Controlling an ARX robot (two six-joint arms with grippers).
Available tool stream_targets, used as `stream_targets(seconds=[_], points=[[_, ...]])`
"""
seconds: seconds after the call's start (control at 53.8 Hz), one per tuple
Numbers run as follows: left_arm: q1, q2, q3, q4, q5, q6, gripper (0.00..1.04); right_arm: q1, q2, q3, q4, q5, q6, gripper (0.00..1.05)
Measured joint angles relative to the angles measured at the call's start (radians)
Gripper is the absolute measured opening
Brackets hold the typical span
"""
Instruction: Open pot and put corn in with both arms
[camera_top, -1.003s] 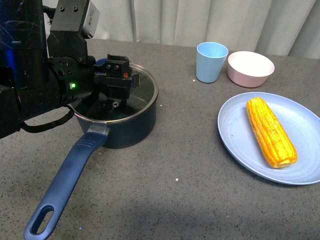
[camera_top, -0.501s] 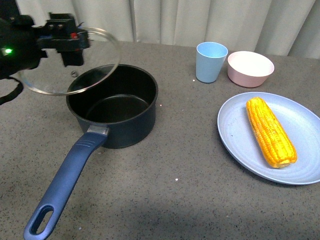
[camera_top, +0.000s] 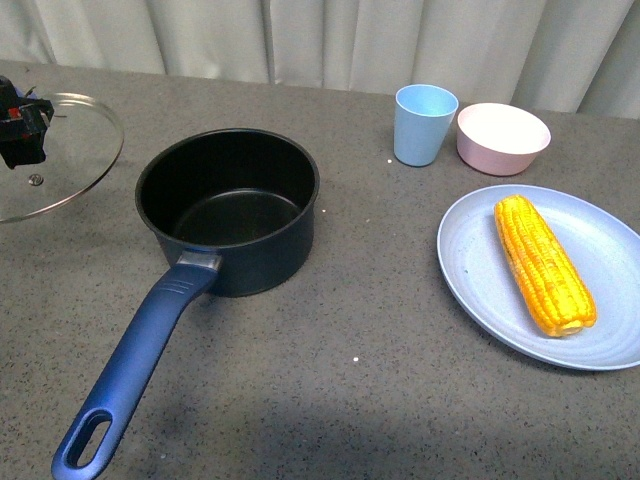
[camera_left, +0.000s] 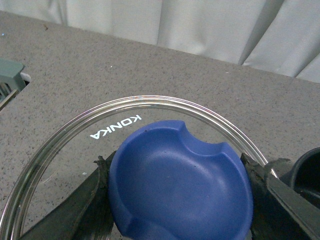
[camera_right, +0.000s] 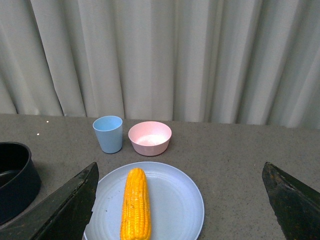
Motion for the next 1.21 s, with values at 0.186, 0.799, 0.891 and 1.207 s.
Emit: stream_targets(seconds=[0.186,0.799,0.891,1.207], points=[[0.009,0.063,0.015,0.008,0.021,0.002,0.62,0.0,0.0,0.0,0.0,0.0,0.0,0.96],[-0.006,0.277,0.096,0.077,-0.031,0.035,0.62,0.0,0.0,0.0,0.0,0.0,0.0,0.96],[-0.008,0.29,0.098,0.079,-0.032,0.024,0.62,0.0,0.0,0.0,0.0,0.0,0.0,0.96],[-0.008,0.312,0.117,0.088,-0.045,-0.002,0.62,0.0,0.0,0.0,0.0,0.0,0.0,0.96]])
